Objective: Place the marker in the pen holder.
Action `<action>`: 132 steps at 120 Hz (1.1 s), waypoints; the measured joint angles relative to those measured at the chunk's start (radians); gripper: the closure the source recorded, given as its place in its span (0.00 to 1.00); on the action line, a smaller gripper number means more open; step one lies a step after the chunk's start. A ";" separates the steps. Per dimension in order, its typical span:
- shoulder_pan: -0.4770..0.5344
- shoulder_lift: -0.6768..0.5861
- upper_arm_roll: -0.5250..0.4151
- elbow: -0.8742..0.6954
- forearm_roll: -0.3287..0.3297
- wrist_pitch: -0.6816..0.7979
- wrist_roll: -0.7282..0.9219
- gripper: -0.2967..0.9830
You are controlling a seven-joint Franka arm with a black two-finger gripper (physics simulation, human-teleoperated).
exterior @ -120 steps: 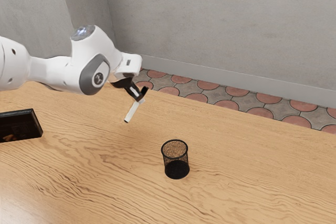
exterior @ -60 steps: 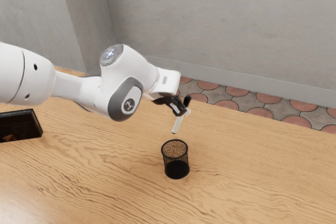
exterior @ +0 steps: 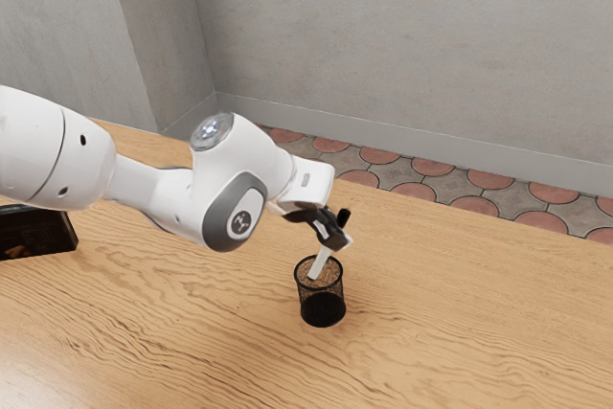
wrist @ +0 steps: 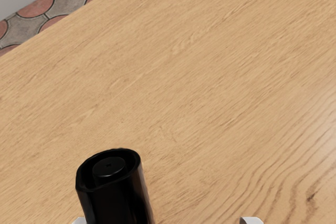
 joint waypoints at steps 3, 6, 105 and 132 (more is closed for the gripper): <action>0.000 0.000 0.000 0.000 0.000 0.000 0.001 0.48; 0.000 0.001 0.000 0.000 0.000 -0.001 0.001 0.45; 0.004 -0.006 0.103 0.360 0.091 -0.527 -0.041 0.24; -0.032 -0.070 0.347 0.666 0.186 -1.081 -0.179 0.23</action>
